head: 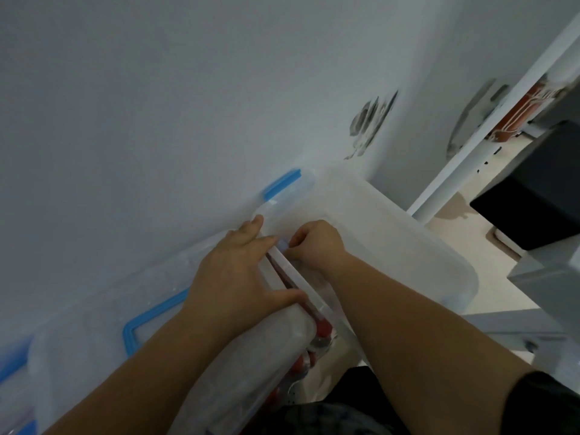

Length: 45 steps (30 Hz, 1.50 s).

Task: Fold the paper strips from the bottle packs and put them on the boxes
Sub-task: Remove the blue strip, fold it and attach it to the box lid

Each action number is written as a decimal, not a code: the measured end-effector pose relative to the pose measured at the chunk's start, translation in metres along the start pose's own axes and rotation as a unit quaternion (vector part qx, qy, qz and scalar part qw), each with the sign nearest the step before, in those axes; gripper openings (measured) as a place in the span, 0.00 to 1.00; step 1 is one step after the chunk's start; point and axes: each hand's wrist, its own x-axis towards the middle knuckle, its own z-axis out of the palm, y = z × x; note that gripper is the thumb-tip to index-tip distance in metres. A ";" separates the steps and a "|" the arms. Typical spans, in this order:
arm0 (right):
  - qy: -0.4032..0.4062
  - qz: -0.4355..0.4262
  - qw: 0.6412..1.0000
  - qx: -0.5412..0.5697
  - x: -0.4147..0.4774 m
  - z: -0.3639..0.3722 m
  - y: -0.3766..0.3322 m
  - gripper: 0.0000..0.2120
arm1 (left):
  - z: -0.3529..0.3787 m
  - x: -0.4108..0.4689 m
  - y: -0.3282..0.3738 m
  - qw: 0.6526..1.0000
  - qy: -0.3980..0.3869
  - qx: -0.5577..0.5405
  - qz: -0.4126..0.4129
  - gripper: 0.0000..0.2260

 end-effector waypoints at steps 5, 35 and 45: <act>-0.037 0.010 0.999 0.020 -0.001 -0.003 -0.002 0.08 | 0.003 0.002 -0.002 1.000 0.020 0.001 0.016 0.45; 0.047 -0.212 0.975 -0.052 -0.157 -0.005 -0.051 0.17 | -0.018 -0.082 -0.061 0.988 0.129 0.050 -0.073 0.47; -0.059 -0.194 0.953 -0.226 -0.156 0.028 -0.062 0.33 | -0.015 -0.148 -0.096 0.966 0.081 0.106 -0.223 0.48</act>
